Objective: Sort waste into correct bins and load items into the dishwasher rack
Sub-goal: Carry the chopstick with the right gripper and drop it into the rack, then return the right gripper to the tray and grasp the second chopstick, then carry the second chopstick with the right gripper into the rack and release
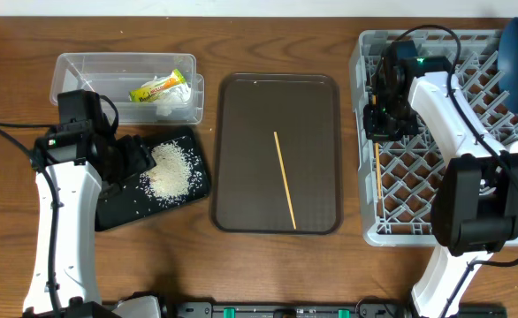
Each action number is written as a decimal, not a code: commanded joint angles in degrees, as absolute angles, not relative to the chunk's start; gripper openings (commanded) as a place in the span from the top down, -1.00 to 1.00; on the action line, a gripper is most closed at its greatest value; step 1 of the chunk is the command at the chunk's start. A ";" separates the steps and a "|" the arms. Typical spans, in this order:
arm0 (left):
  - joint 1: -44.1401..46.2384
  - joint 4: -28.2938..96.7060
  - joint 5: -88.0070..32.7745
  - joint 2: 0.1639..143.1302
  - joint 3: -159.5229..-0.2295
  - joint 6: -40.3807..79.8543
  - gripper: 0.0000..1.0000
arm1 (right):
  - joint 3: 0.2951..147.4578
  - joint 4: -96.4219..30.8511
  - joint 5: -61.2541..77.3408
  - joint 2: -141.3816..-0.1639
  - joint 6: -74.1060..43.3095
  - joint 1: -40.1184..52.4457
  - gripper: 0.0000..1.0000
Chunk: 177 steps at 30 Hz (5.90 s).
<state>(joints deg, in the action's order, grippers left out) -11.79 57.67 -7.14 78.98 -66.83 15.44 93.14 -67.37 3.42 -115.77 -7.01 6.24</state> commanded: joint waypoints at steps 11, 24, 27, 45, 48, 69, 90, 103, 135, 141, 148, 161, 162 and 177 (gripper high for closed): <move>-11.99 58.06 -7.01 78.67 -67.35 15.73 -0.53 | 92.97 -67.75 3.92 -115.31 -5.89 7.05 0.28; -11.99 58.06 -7.03 78.67 -67.35 15.73 -0.52 | 97.06 -62.43 12.38 -102.35 -4.14 9.37 0.13; -11.99 58.04 -7.01 78.67 -67.35 15.73 -0.52 | 96.86 -61.63 14.20 -102.52 -4.19 12.14 0.14; -11.99 58.08 -7.01 78.67 -67.35 15.73 -0.52 | 96.57 -61.45 10.26 -118.76 -10.94 31.62 -0.01; -11.99 58.06 -7.01 78.67 -67.37 15.73 -0.52 | 96.57 -62.02 7.27 -121.58 -14.06 33.65 0.00; -11.99 58.30 -7.01 78.67 -67.35 15.73 -0.53 | 96.53 -63.02 1.56 -128.31 -21.04 36.18 0.29; -11.99 58.50 -7.01 78.67 -67.35 15.73 -0.52 | 96.51 -64.53 -1.06 -128.31 -23.59 36.36 0.59; -11.99 58.78 -7.03 78.67 -67.37 15.73 -0.53 | 96.36 -64.51 -1.06 -128.31 -23.62 36.40 0.69; -11.99 59.09 -7.01 78.67 -67.35 15.70 -0.53 | 104.66 -68.47 -1.10 -111.57 -15.97 24.23 0.98; -11.99 59.09 -7.01 78.67 -67.35 15.70 -0.53 | 104.66 -71.75 -1.02 -106.37 -13.06 14.57 0.98; -11.99 59.09 -7.01 78.67 -67.35 15.73 -0.52 | 102.69 -76.16 1.13 -106.52 -7.35 6.66 0.98; -11.99 59.09 -7.01 78.67 -67.35 15.73 -0.52 | 86.76 -66.65 2.46 -106.52 -6.17 6.92 0.97; -11.99 59.09 -7.01 78.67 -67.35 15.73 -0.52 | 85.80 -65.84 3.01 -106.52 -6.17 7.25 0.97; -11.99 59.09 -7.01 78.67 -67.35 15.73 -0.52 | 79.90 -57.47 3.55 -106.52 -6.35 8.01 0.88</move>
